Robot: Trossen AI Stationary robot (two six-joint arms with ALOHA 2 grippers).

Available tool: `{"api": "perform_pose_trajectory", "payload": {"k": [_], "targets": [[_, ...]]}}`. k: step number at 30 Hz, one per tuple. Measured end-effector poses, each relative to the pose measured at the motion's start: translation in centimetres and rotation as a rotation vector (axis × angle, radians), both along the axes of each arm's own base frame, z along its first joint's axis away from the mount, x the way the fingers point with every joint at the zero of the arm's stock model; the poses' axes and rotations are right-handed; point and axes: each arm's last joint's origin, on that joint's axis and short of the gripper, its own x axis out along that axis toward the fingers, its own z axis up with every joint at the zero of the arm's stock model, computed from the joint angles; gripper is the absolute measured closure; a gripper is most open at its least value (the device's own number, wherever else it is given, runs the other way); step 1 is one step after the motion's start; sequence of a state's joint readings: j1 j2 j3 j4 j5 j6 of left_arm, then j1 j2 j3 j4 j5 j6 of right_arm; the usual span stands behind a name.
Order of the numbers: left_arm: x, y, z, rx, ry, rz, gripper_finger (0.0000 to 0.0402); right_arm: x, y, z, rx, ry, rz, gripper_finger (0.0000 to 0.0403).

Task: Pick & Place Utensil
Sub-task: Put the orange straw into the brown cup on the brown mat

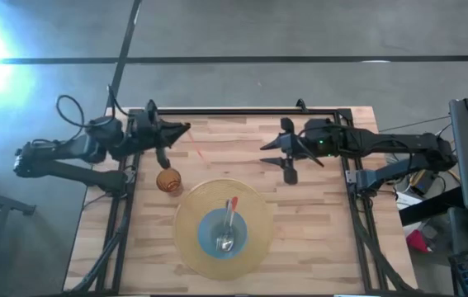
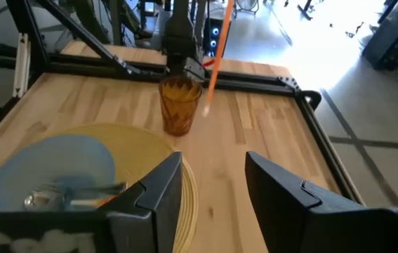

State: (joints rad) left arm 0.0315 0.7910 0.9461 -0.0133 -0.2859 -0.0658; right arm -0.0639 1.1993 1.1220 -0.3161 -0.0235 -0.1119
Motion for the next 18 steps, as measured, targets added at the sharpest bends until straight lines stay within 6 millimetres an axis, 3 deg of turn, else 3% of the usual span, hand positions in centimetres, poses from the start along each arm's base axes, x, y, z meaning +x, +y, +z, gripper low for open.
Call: {"api": "perform_pose_trajectory", "payload": {"k": [5,12,18], "targets": [[-1.5,0.2,1.2,-0.057,0.100,0.074,0.0401,-0.9,0.1,-1.5,0.015,0.037,-0.005,0.0260],[-2.8,0.2,0.9,-0.154,0.215,0.098,0.0401,-1.2,0.1,-3.7,0.055,0.094,-0.023,0.0273],[-4.4,0.1,0.4,-0.224,0.258,0.107,0.0401,-1.2,0.1,-4.4,0.055,0.111,-0.023,0.0282]]}}
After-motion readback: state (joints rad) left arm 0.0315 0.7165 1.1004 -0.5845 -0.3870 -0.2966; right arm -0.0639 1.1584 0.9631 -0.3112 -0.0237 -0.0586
